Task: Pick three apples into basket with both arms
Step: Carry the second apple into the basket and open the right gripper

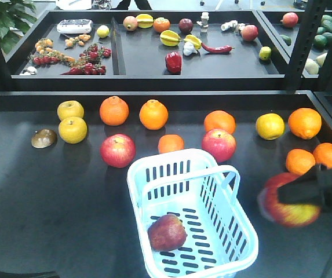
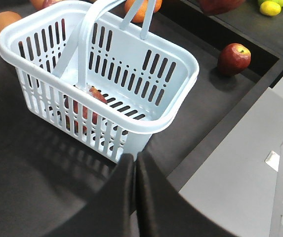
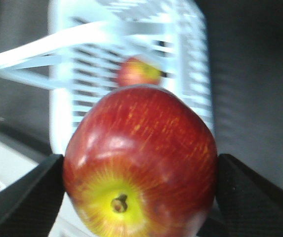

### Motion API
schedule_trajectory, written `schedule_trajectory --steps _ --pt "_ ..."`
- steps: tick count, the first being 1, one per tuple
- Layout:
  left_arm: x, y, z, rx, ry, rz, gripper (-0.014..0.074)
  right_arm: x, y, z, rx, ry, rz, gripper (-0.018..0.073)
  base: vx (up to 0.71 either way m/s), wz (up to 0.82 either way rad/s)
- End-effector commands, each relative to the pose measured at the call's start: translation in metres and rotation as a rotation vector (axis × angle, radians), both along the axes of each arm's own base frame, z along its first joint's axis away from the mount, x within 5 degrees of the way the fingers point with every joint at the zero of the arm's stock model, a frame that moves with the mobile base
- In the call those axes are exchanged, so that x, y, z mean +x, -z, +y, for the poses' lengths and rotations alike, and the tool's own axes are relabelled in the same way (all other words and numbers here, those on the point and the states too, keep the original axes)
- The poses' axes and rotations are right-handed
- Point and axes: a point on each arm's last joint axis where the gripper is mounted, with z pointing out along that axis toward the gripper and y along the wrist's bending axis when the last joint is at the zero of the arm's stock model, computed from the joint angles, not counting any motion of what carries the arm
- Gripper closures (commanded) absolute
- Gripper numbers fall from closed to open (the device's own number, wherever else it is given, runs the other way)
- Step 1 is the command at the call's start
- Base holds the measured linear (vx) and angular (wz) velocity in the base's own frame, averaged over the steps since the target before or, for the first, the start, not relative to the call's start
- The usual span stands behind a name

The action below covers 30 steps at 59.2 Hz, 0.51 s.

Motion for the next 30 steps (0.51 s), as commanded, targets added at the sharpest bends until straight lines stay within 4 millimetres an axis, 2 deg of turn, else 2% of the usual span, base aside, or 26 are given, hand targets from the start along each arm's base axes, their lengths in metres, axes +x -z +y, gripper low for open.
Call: schedule_trajectory --steps 1,8,14,21,30 --pt "0.004 -0.011 0.000 -0.058 -0.041 -0.031 0.0603 -0.016 -0.012 0.017 0.167 -0.058 -0.117 0.0564 0.00 0.00" --pt "0.004 -0.011 0.000 -0.059 -0.042 -0.032 0.0603 -0.020 0.001 0.030 0.213 -0.078 -0.136 0.0564 0.00 0.00" --pt "0.004 -0.011 0.000 -0.059 -0.042 -0.032 0.0603 -0.020 0.007 0.051 0.193 -0.116 -0.156 0.0564 0.00 0.00" --pt "0.004 -0.011 0.000 -0.059 -0.042 -0.032 0.0603 -0.015 0.011 0.079 0.102 -0.143 -0.235 0.0563 0.00 0.00" --pt "0.004 -0.011 0.000 -0.058 -0.041 -0.031 0.0603 -0.003 0.027 0.105 -0.018 -0.123 -0.294 0.0532 0.00 0.00"
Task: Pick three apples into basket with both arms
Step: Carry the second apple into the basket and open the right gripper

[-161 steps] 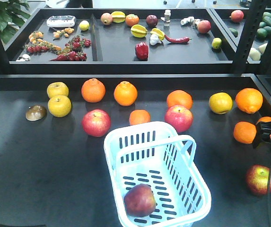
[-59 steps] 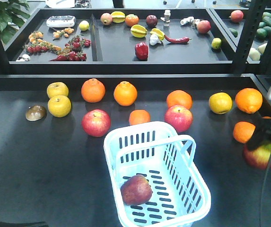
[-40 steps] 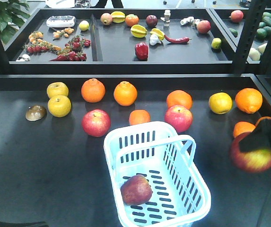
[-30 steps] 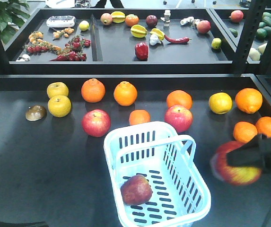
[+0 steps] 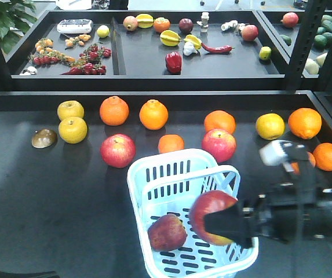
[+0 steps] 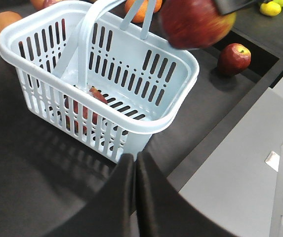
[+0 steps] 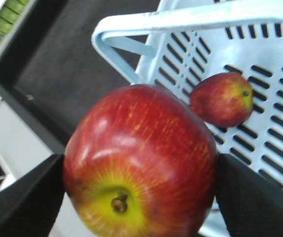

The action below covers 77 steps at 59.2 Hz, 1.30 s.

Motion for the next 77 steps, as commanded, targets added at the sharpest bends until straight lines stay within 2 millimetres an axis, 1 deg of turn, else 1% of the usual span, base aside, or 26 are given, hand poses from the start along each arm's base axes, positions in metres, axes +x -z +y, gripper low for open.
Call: schedule_trajectory --steps 1,5,9,17,22,24,27,31,36,40,43,48,52,56,61,67,73,77 --pt "0.004 -0.011 0.000 -0.058 -0.041 -0.031 0.0603 0.013 -0.002 0.013 -0.011 0.080 -0.083 0.0520 0.00 0.00" --pt "0.004 -0.011 0.000 -0.058 -0.040 -0.031 0.0603 0.018 0.005 0.022 -0.025 0.090 -0.080 0.0462 0.00 0.00" --pt "0.004 -0.011 0.000 -0.058 -0.040 -0.031 0.0603 0.022 0.010 0.030 -0.034 0.060 -0.063 0.0368 0.00 0.00" --pt "0.004 -0.011 0.000 -0.058 -0.040 -0.031 0.0603 0.035 0.018 0.046 -0.049 0.010 -0.037 0.0104 0.00 0.00" --pt "0.004 -0.011 0.000 -0.058 -0.040 -0.031 0.0603 0.043 0.020 0.051 -0.050 0.001 -0.033 -0.0031 0.00 0.00" --pt "0.004 -0.011 0.000 -0.058 -0.040 -0.030 0.0603 0.046 0.020 0.053 -0.048 0.003 -0.031 -0.0073 0.00 0.00" --pt "0.004 -0.011 -0.001 -0.058 -0.039 -0.029 0.0603 0.048 0.019 0.054 -0.043 0.001 -0.027 -0.0111 0.00 0.00" --pt "0.004 -0.011 -0.001 -0.058 -0.038 -0.028 0.0603 0.048 0.020 0.054 -0.044 0.002 -0.025 -0.0128 0.00 0.00" --pt "0.004 -0.011 -0.001 -0.058 -0.038 -0.028 0.0603 0.048 0.021 0.053 -0.054 -0.004 -0.030 -0.0117 0.00 0.00" --pt "0.004 -0.011 -0.001 -0.058 -0.038 -0.027 0.0603 0.048 0.020 0.053 -0.055 -0.006 -0.033 -0.0091 0.00 0.00" --pt "0.004 -0.011 -0.001 -0.058 -0.038 -0.027 0.0603 0.048 0.020 0.053 -0.055 -0.006 -0.033 -0.0062 0.00 0.00" --pt "0.004 -0.011 -0.001 -0.058 -0.038 -0.027 0.0603 0.048 0.020 0.054 -0.046 0.005 -0.023 0.0015 0.00 0.00" --pt "0.004 -0.011 -0.001 -0.058 -0.038 -0.027 0.0603 0.047 0.020 0.054 -0.023 0.026 0.012 0.0095 0.00 0.00" --pt "0.004 -0.011 -0.001 -0.058 -0.038 -0.027 0.0603 0.044 0.021 0.055 -0.014 0.011 0.054 0.0205 0.00 0.00" --pt "0.004 -0.011 -0.001 -0.058 -0.038 -0.027 0.0603 0.038 0.022 0.056 -0.016 -0.048 0.094 0.0371 0.00 0.00" --pt "0.004 -0.011 -0.001 -0.058 -0.038 -0.027 0.0603 0.029 0.018 0.056 -0.028 -0.119 0.121 0.0566 0.00 0.00" --pt "0.004 -0.011 -0.001 -0.058 -0.038 -0.027 0.0603 0.017 0.006 0.050 -0.060 -0.161 0.106 0.0569 0.00 0.00" --pt "0.004 -0.011 -0.001 -0.058 -0.038 -0.027 0.0603 0.010 -0.004 0.044 -0.098 -0.149 0.079 0.0568 0.00 0.00"
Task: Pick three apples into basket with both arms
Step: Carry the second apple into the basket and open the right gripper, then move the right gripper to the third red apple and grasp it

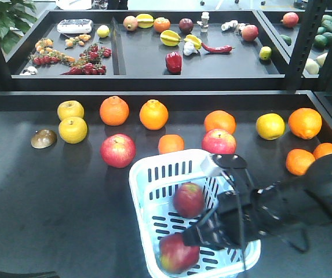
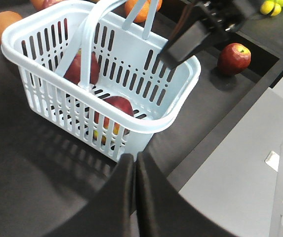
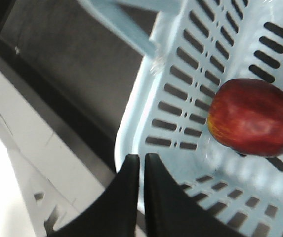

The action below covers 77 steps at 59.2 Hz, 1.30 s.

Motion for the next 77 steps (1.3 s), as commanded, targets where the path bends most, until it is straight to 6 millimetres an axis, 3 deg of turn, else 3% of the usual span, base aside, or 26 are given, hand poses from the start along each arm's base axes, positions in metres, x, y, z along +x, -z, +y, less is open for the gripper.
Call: schedule_trajectory --steps 1,9,23,35,46,53,60,66,77 --pt "0.004 -0.011 -0.001 -0.058 -0.038 -0.027 0.0603 -0.010 -0.030 -0.008 -0.011 0.006 -0.075 0.0568 0.00 0.00" --pt "0.004 -0.011 -0.001 -0.058 -0.038 -0.027 0.0603 -0.026 -0.049 -0.040 -0.181 0.116 -0.130 0.0567 0.00 0.00" --pt "0.004 -0.011 -0.001 -0.058 -0.038 -0.027 0.0603 -0.056 -0.078 -0.129 -0.633 0.540 -0.217 0.0565 0.00 0.00" --pt "0.004 -0.011 -0.001 -0.059 -0.037 -0.025 0.0603 -0.065 -0.086 -0.160 -0.687 0.796 -0.198 0.0547 0.00 0.00" --pt "0.004 -0.011 -0.001 -0.059 -0.037 -0.025 0.0603 -0.056 -0.076 -0.186 -0.763 0.898 -0.105 0.0410 0.00 0.00" --pt "0.004 -0.011 -0.001 -0.059 -0.037 -0.025 0.0603 -0.045 -0.057 -0.211 -0.826 0.929 0.040 0.0225 0.00 0.00" --pt "0.003 -0.011 -0.001 -0.059 -0.033 -0.019 0.0603 -0.025 -0.032 -0.233 -0.776 0.994 0.206 0.0021 0.00 0.00" --pt "0.003 -0.011 -0.001 -0.059 -0.032 -0.018 0.0603 -0.012 -0.016 -0.251 -0.772 0.998 0.346 -0.0096 0.00 0.00" --pt "0.003 -0.010 -0.001 -0.059 -0.031 -0.016 0.0603 0.007 -0.002 -0.265 -0.786 0.937 0.477 -0.0150 0.00 0.00"
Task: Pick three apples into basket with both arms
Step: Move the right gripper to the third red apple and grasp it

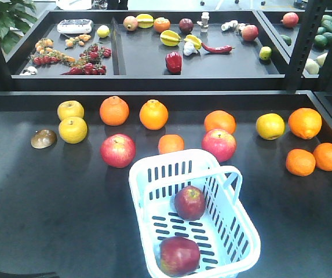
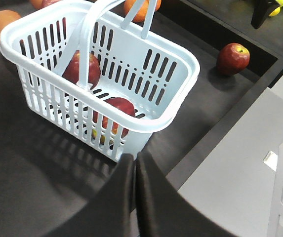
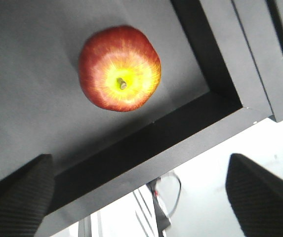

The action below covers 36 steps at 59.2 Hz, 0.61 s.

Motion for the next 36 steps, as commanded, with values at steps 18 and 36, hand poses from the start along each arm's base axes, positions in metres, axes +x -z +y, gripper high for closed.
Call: schedule_trajectory --steps 18,36 --pt "0.003 -0.011 -0.001 -0.055 -0.032 -0.022 0.0603 0.026 0.012 -0.015 -0.004 -0.053 0.000 -0.0101 0.00 0.00" --pt "0.003 -0.011 -0.001 -0.055 -0.033 -0.024 0.0603 0.039 0.046 -0.022 0.014 -0.077 0.056 -0.0057 0.00 0.00"
